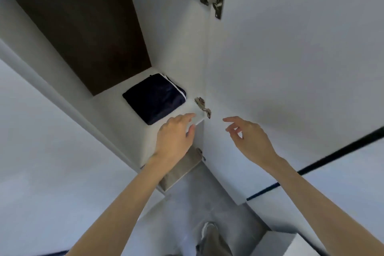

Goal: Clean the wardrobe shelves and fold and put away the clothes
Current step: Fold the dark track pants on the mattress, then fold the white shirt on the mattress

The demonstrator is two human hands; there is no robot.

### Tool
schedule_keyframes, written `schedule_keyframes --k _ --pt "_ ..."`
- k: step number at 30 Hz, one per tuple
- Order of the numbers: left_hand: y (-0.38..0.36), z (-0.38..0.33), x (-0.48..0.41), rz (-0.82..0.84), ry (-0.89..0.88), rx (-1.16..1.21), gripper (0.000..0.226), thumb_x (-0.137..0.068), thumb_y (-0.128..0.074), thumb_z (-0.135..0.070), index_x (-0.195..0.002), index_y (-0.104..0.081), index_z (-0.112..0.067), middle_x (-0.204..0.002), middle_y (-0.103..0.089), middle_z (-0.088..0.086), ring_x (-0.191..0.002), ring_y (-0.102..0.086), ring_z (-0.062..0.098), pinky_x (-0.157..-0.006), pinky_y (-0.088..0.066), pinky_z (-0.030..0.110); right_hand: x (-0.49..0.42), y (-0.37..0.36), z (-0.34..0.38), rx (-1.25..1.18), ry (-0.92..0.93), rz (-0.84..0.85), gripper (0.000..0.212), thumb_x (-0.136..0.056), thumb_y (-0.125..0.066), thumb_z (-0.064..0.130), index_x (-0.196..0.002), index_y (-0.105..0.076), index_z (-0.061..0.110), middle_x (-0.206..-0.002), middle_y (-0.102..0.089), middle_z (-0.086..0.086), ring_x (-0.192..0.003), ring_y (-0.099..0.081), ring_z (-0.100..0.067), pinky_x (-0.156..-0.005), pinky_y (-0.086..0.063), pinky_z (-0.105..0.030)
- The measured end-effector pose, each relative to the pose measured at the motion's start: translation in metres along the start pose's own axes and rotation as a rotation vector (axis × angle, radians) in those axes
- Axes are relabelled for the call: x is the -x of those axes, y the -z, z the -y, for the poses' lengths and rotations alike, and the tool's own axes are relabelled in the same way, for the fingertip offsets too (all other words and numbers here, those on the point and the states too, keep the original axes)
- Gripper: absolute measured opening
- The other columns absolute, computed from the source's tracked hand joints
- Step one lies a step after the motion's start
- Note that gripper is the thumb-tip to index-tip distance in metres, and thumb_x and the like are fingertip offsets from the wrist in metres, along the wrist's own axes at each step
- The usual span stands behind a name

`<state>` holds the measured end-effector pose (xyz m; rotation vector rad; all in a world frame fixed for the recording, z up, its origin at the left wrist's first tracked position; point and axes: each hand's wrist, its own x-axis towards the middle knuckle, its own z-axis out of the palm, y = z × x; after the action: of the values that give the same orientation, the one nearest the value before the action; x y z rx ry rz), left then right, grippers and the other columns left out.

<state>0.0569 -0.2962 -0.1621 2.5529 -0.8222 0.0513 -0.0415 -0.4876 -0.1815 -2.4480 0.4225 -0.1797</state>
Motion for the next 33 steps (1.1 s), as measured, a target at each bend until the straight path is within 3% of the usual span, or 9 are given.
schedule_keyframes --k 4,11,20,23,27,30,33 --pt "-0.027 -0.032 0.042 0.194 -0.164 0.009 0.035 -0.101 -0.043 -0.029 -0.135 -0.051 -0.024 -0.124 -0.062 -0.004 -0.108 -0.059 0.017 -0.084 -0.046 0.027 0.090 0.002 -0.029 0.023 -0.240 -0.049 0.034 -0.099 -0.045 0.020 -0.126 -0.054 0.038 -0.100 -0.065 0.018 -0.094 -0.060 -0.008 -0.077 -0.052 -0.030" --pt "-0.085 -0.071 0.148 0.484 -0.444 0.058 0.035 -0.100 -0.041 -0.028 -0.133 -0.051 -0.026 -0.119 -0.063 -0.007 -0.106 -0.059 0.018 -0.085 -0.050 0.035 0.286 -0.031 -0.063 -0.024 -0.686 -0.179 0.032 -0.096 -0.045 0.016 -0.122 -0.057 0.030 -0.101 -0.069 0.010 -0.090 -0.063 -0.016 -0.079 -0.051 -0.033" --pt "-0.153 -0.126 0.294 0.835 -0.629 -0.012 0.032 -0.099 -0.042 -0.027 -0.129 -0.054 -0.026 -0.116 -0.066 -0.006 -0.107 -0.059 0.017 -0.083 -0.047 0.032 0.506 -0.052 -0.087 -0.049 -1.096 -0.238 0.031 -0.097 -0.049 0.024 -0.127 -0.056 0.029 -0.094 -0.069 0.001 -0.083 -0.064 -0.021 -0.075 -0.053 -0.037" --pt "-0.175 -0.147 0.322 0.881 -0.630 -0.026 0.034 -0.099 -0.040 -0.027 -0.131 -0.052 -0.027 -0.117 -0.065 -0.007 -0.107 -0.059 0.017 -0.080 -0.044 0.029 0.544 -0.050 -0.110 -0.007 -1.162 -0.231 0.034 -0.097 -0.044 0.018 -0.126 -0.057 0.029 -0.087 -0.070 -0.003 -0.077 -0.064 -0.024 -0.068 -0.053 -0.039" --pt "-0.222 -0.173 0.350 0.914 -0.577 -0.065 0.036 -0.099 -0.039 -0.027 -0.134 -0.049 -0.029 -0.116 -0.064 -0.009 -0.105 -0.059 0.016 -0.080 -0.046 0.029 0.575 -0.041 -0.154 -0.049 -1.198 -0.232 0.033 -0.097 -0.042 0.020 -0.123 -0.057 0.031 -0.086 -0.069 0.001 -0.080 -0.063 -0.020 -0.071 -0.051 -0.036" --pt "-0.268 -0.186 0.370 0.945 -0.465 -0.086 0.037 -0.099 -0.039 -0.027 -0.136 -0.046 -0.027 -0.116 -0.063 -0.006 -0.105 -0.059 0.016 -0.082 -0.048 0.031 0.588 -0.035 -0.197 -0.091 -1.181 -0.220 0.031 -0.098 -0.042 0.019 -0.124 -0.057 0.028 -0.087 -0.068 -0.001 -0.082 -0.063 -0.023 -0.070 -0.050 -0.034" --pt "-0.316 -0.193 0.393 0.988 -0.337 -0.100 0.041 -0.099 -0.040 -0.028 -0.139 -0.042 -0.025 -0.123 -0.061 -0.002 -0.112 -0.057 0.019 -0.090 -0.048 0.034 0.594 -0.035 -0.243 -0.106 -1.121 -0.175 0.033 -0.098 -0.045 0.018 -0.128 -0.056 0.024 -0.087 -0.063 0.008 -0.085 -0.061 -0.018 -0.071 -0.048 -0.032"
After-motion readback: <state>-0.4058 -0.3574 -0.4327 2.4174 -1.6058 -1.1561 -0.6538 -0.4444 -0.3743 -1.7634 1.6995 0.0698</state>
